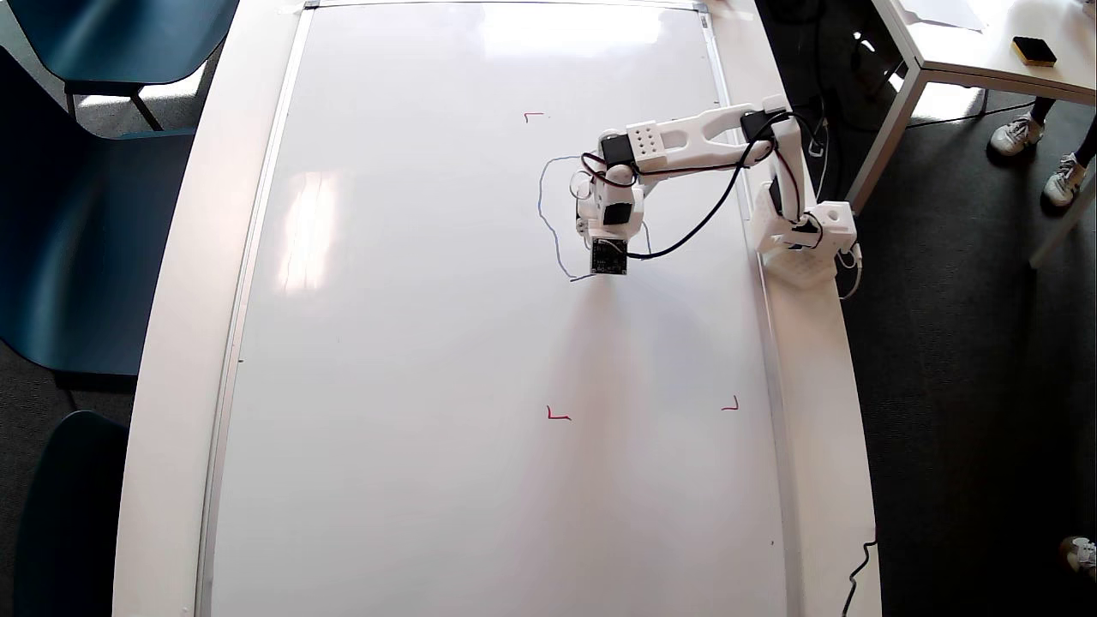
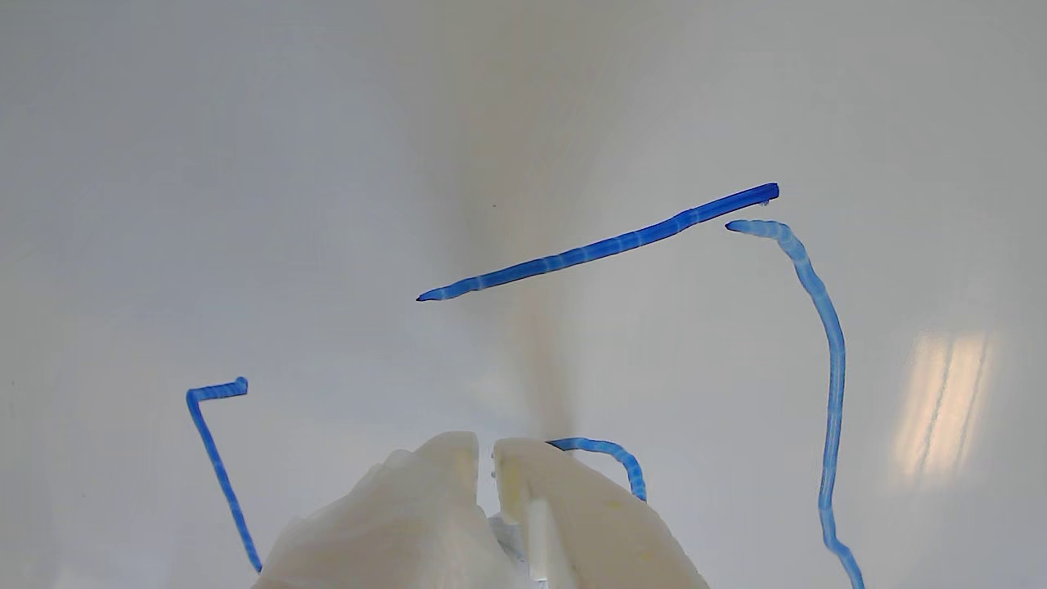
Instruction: Draw on a whiteboard a robot head using a pen attached to the gripper
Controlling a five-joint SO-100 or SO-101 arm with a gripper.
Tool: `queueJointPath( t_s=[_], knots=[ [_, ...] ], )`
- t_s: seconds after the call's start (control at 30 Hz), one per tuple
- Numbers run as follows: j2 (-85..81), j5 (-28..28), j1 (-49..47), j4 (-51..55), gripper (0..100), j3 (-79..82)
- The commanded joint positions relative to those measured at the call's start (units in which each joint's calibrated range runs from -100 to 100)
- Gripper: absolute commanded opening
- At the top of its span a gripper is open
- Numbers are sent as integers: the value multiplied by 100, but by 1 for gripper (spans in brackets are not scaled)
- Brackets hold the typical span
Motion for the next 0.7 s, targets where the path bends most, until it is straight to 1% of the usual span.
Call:
queueJointPath(
  t_s=[0.0, 0.13, 0.3, 0.5, 0.67],
  knots=[
    [-186, -17, 245, 150, 1, -462],
    [-572, -17, 437, 446, 1, -734],
    [-1008, 31, 996, 498, 1, -453],
    [-932, 202, 1468, 524, 1, -180],
    [-404, 251, 1586, 558, 1, -607]
  ],
)
